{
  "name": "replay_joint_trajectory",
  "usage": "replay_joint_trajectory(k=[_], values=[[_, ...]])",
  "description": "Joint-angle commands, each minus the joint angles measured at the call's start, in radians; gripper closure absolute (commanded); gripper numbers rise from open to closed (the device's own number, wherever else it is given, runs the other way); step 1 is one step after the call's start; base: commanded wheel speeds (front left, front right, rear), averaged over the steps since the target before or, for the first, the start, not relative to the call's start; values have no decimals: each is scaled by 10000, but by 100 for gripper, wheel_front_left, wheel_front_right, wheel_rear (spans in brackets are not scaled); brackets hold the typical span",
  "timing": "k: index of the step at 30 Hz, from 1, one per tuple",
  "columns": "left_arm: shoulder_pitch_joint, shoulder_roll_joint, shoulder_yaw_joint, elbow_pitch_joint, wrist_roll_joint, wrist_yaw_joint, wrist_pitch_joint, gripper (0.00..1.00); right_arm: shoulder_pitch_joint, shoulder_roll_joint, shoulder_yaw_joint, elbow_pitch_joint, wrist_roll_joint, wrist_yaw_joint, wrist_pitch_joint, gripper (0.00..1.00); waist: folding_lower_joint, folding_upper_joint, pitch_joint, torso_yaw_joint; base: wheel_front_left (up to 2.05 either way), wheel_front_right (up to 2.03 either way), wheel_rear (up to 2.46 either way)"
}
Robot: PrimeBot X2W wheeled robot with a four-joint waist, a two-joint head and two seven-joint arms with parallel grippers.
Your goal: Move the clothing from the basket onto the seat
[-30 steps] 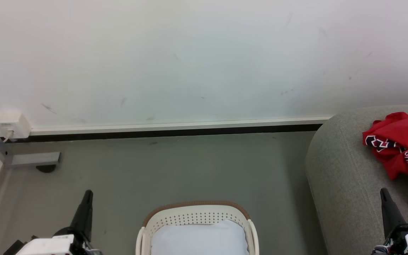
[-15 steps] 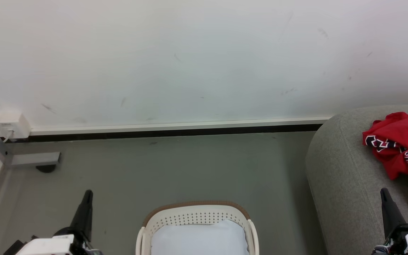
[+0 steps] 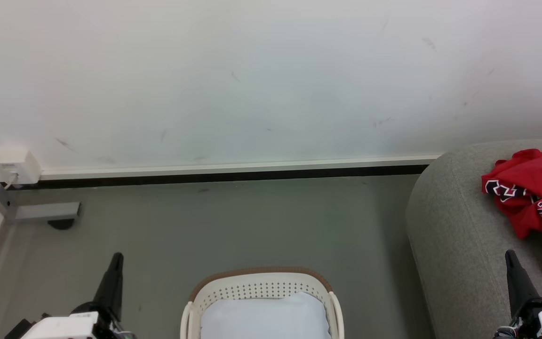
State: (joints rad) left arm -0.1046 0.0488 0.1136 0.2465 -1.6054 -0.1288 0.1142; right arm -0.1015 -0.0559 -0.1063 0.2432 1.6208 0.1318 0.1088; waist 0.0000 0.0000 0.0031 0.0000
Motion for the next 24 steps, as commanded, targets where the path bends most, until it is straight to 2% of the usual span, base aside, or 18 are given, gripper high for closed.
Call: replay_joint_trajectory(k=[1, 24], values=[[-87, 20, 19, -27, -138, -36, 34, 100, -127, 7, -40, 24, -46, -21, 27, 100, 0, 0, 0, 0, 0, 0, 0], [-87, 20, 18, -28, -139, -36, 33, 100, -129, 20, -63, 24, -75, -21, 45, 100, 0, 0, 0, 0, 0, 0, 0]])
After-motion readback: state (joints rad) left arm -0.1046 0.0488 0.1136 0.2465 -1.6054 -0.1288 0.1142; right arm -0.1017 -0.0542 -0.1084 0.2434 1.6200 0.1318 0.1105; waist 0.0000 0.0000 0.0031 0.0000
